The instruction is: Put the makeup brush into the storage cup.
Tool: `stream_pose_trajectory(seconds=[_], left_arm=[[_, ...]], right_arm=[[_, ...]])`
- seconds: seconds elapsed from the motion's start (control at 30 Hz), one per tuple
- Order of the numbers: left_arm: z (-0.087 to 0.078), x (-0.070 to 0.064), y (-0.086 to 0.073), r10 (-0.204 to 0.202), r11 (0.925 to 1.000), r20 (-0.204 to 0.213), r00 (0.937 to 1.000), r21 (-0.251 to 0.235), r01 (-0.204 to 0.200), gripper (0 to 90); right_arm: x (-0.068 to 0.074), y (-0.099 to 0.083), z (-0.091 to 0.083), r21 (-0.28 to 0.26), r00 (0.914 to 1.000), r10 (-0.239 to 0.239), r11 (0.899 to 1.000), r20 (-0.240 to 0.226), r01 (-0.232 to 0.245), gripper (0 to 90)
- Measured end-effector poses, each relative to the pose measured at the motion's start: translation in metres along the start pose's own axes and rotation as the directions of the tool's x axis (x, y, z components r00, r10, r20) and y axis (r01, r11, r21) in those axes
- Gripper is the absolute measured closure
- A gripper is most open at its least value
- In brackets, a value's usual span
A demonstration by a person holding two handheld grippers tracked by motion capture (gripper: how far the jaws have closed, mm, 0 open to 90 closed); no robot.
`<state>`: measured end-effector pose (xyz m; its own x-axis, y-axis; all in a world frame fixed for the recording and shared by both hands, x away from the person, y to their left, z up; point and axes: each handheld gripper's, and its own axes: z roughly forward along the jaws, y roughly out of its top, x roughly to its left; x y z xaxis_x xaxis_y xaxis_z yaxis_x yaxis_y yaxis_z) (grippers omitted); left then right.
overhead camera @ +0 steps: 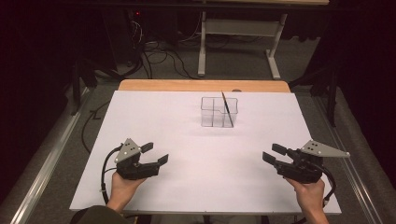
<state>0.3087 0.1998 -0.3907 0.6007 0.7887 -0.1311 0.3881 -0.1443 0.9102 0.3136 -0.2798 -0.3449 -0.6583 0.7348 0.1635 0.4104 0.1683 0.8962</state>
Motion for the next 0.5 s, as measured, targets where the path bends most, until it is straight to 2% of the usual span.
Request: stream_pose_trajectory(seconds=[0.5], left_arm=[[0.0001, 0.0004, 0.0001, -0.002, 1.0000, 0.000, 1.0000, 0.001, 0.002, 25.6]], right_arm=[[-0.0052, -0.0075, 0.0026, 0.022, 0.9997, 0.001, 1.000, 0.026, -0.001, 45.6]])
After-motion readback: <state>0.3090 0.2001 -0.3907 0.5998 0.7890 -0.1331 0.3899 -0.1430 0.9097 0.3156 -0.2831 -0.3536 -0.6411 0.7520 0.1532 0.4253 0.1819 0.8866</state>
